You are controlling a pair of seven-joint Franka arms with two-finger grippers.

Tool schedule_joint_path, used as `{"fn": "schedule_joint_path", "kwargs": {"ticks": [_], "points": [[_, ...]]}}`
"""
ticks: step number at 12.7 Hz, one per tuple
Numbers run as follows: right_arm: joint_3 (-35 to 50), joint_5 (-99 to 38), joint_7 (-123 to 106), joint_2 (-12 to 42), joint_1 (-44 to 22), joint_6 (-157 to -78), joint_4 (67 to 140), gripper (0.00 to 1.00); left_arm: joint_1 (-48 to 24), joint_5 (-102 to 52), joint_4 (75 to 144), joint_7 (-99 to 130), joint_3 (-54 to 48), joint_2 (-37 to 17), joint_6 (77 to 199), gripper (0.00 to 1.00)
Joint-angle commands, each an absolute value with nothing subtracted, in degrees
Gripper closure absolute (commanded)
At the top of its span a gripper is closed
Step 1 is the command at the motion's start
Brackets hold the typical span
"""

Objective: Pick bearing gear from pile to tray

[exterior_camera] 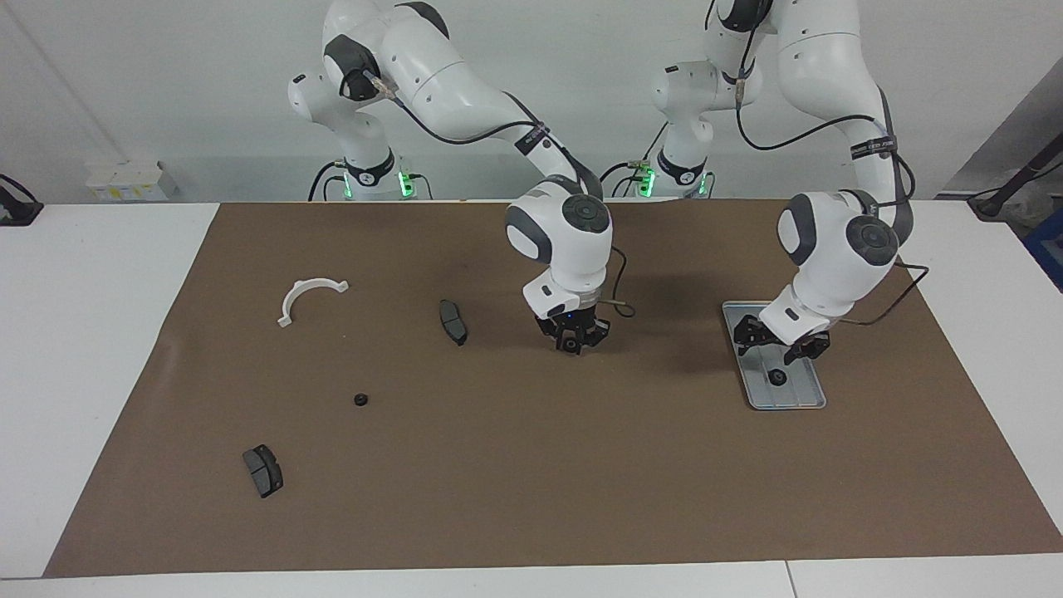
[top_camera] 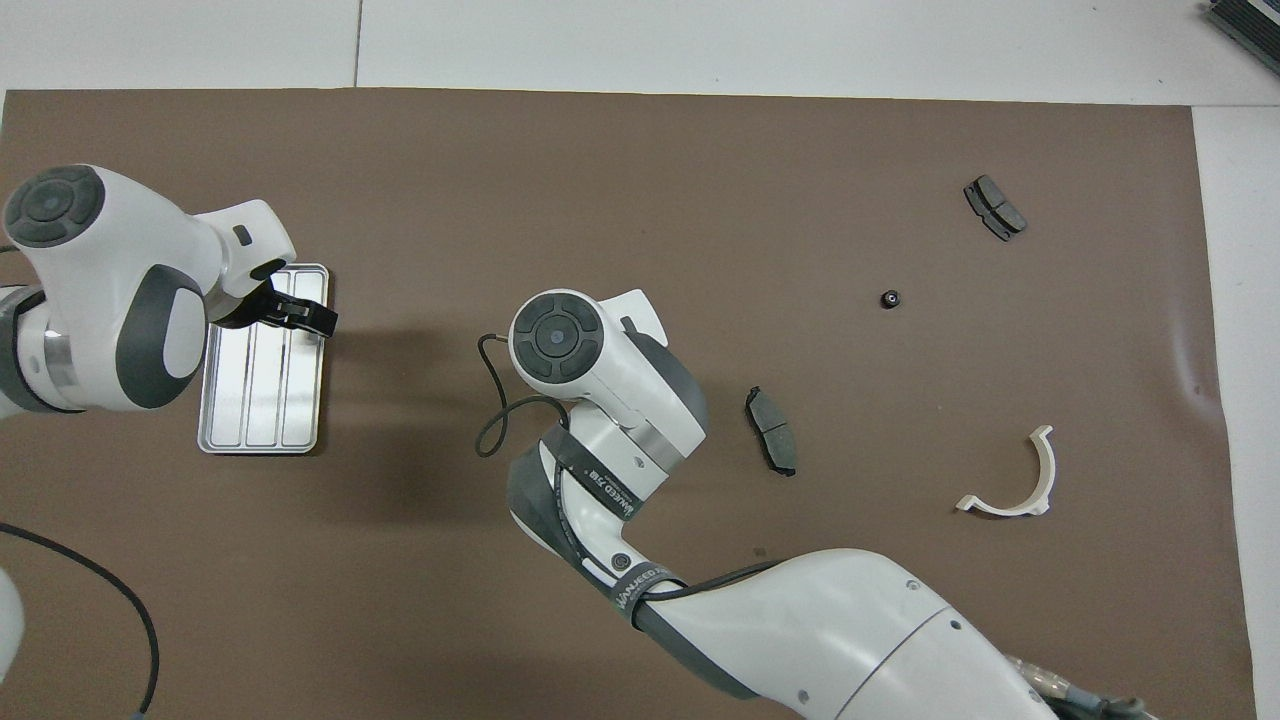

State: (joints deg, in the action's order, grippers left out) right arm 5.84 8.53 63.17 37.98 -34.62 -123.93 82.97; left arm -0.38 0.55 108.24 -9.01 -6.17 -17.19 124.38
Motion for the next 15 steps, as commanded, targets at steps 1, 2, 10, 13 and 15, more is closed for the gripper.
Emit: {"fn": "schedule_joint_path", "kwargs": {"ticks": [1,2,10,13,15], "points": [[5.8,10.3,61.9,36.9,-33.0,-123.6,83.4,0.06,-4.7,1.4,108.3,0.0,-5.5,-16.5,124.5,0.12],[5.9,10.4,60.1,36.4,-31.4,-123.7,83.4,0.03,-6.5,1.4,107.5,4.0,-5.6,-16.6,124.6,0.12],[6.2,9.1,37.6,33.7,-16.0,-124.2,88.7,0.00,-20.0,-0.6,98.8,29.8,-5.9,-22.8,125.8,0.21],[6.4,8.4,29.6,29.7,-10.8,-125.9,94.6,0.00,-23.8,-2.7,98.0,31.6,-5.9,-23.5,125.9,0.25],[6.4,5.3,22.3,26.5,-7.8,-129.6,100.4,0.00,-26.0,-2.9,98.6,33.4,-5.9,-23.6,125.9,0.26]]}}
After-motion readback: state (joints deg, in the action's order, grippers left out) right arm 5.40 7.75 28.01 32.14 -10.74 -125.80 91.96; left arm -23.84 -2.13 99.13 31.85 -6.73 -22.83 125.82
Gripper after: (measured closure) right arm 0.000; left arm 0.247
